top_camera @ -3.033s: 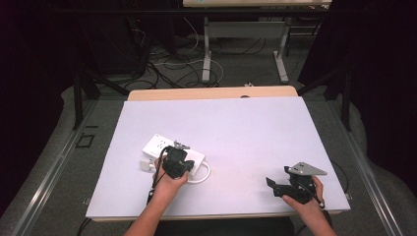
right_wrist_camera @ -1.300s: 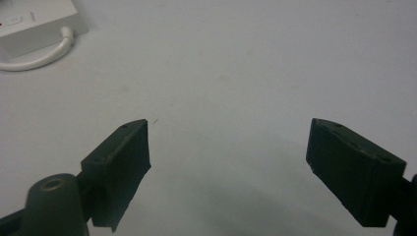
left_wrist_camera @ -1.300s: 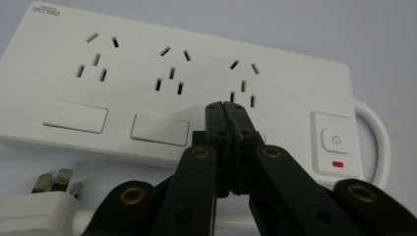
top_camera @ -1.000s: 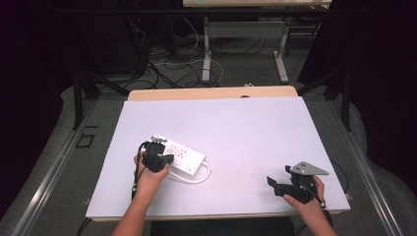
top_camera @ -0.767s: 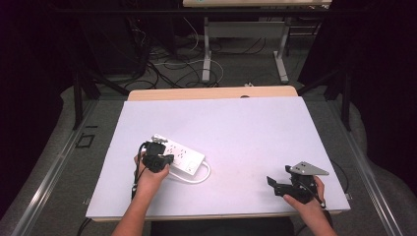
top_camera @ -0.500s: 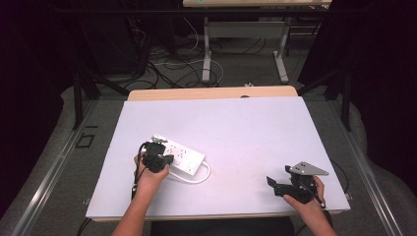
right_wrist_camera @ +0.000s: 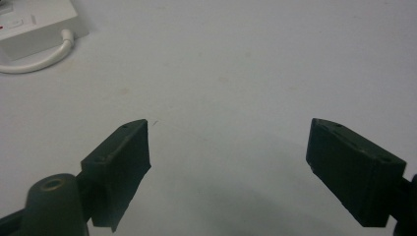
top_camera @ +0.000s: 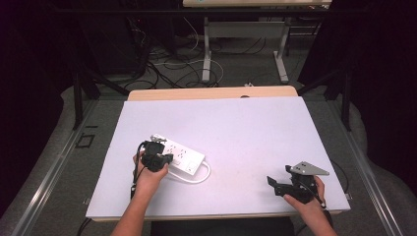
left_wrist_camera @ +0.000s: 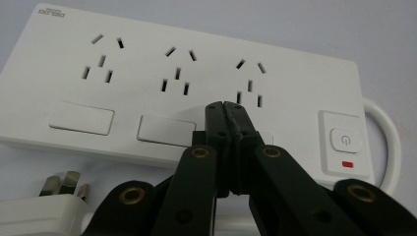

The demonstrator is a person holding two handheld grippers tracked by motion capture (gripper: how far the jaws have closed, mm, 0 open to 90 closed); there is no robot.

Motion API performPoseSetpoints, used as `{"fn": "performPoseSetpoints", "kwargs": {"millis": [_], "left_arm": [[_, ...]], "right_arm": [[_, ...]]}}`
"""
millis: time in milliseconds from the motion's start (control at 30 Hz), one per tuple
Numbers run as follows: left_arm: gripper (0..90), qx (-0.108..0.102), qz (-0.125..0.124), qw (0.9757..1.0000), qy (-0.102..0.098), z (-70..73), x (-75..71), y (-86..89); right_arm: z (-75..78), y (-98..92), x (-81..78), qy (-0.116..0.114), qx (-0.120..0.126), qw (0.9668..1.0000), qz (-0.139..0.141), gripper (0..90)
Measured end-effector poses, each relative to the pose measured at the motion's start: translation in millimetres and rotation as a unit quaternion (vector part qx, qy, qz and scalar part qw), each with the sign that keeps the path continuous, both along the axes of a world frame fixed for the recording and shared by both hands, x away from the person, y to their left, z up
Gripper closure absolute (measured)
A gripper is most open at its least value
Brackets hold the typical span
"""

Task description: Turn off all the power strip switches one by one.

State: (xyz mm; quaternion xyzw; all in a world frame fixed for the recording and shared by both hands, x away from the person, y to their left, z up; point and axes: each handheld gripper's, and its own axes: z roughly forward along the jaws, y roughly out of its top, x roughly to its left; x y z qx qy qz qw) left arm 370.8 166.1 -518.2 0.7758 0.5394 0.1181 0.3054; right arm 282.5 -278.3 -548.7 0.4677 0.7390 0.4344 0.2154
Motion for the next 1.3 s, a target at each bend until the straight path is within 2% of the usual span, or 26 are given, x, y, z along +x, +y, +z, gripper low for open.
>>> {"fn": "performPoseSetpoints", "kwargs": {"millis": [33, 200, 333, 400, 567, 600, 633, 767, 967, 1300], "left_arm": [[90.0, 0.001, -0.003, 1.0, 0.003, 1.6, 0.2, 1.7], [90.0, -0.004, 0.009, 0.9999, -0.005, 6.6, 2.0, 8.6], [90.0, -0.009, 0.017, 0.9998, -0.003, 12.7, 4.2, 19.2], [90.0, -0.007, 0.022, 0.9997, -0.011, 14.1, 5.9, 23.9], [90.0, -0.011, 0.033, 0.9993, -0.011, 16.8, 8.4, 34.2], [90.0, -0.011, 0.033, 0.9994, -0.009, 17.1, 8.6, 35.6], [90.0, -0.013, 0.037, 0.9992, -0.012, 16.6, 8.7, 36.4], [90.0, -0.014, 0.032, 0.9994, -0.007, 14.8, 10.5, 37.9], [90.0, -0.002, 0.026, 0.9997, 0.0, 8.4, 14.2, 33.9], [90.0, -0.001, 0.023, 0.9997, 0.008, 0.4, 18.2, 32.2]], "right_arm": [[-0.4, 0.7, -0.1, -0.002, 0.001, 1.0, -0.004, 16.1], [1.0, -0.3, -0.4, -0.002, -0.003, 1.0, -0.001, 16.1], [0.6, -0.1, 0.0, -0.002, 0.0, 1.0, 0.0, 16.1], [0.2, 0.7, 0.1, -0.005, 0.001, 1.0, -0.005, 16.1], [0.6, 0.6, 0.1, -0.003, -0.001, 1.0, -0.001, 16.1], [-0.9, 2.1, 0.8, -0.013, 0.004, 0.9999, -0.009, 16.1], [0.9, 0.6, -0.2, 0.0, 0.001, 1.0, -0.002, 16.1], [0.9, 0.1, 0.0, -0.004, 0.0, 1.0, -0.006, 16.1], [1.1, 0.3, -0.3, 0.0, 0.001, 1.0, -0.004, 16.1], [0.9, -0.2, -0.3, -0.002, -0.001, 1.0, -0.004, 16.1]]}}
